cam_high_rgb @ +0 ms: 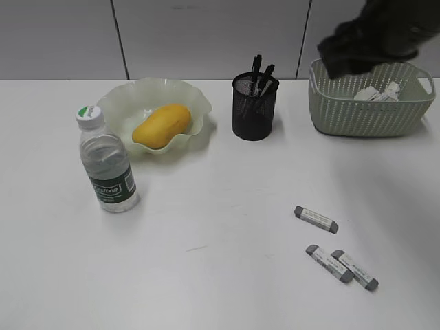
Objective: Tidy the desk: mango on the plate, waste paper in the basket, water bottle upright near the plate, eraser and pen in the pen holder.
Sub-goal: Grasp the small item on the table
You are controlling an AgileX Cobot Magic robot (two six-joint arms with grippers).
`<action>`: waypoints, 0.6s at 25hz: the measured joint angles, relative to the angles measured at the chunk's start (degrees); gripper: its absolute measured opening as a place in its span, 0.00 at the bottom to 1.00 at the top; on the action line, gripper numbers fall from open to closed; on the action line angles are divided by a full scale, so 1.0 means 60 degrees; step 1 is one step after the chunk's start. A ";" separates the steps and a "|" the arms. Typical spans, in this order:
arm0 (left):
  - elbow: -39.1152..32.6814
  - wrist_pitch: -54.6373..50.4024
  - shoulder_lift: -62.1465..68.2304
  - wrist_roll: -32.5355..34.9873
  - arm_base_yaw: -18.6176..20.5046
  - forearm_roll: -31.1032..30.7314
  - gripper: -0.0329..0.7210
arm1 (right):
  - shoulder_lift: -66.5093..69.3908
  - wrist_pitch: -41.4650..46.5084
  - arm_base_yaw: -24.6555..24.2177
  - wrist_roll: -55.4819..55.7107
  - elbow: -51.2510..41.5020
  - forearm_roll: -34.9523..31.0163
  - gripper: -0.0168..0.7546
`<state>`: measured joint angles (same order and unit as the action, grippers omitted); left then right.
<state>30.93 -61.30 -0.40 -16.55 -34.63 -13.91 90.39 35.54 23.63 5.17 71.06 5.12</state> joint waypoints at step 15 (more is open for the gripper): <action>-0.0002 0.0011 0.0875 0.0003 0.0000 -0.0007 0.44 | -0.9392 0.3495 0.0000 0.0001 -0.6040 0.0221 0.49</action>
<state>30.92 -61.23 4.85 -16.53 -34.63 -13.96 34.04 56.51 23.63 5.17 34.82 6.45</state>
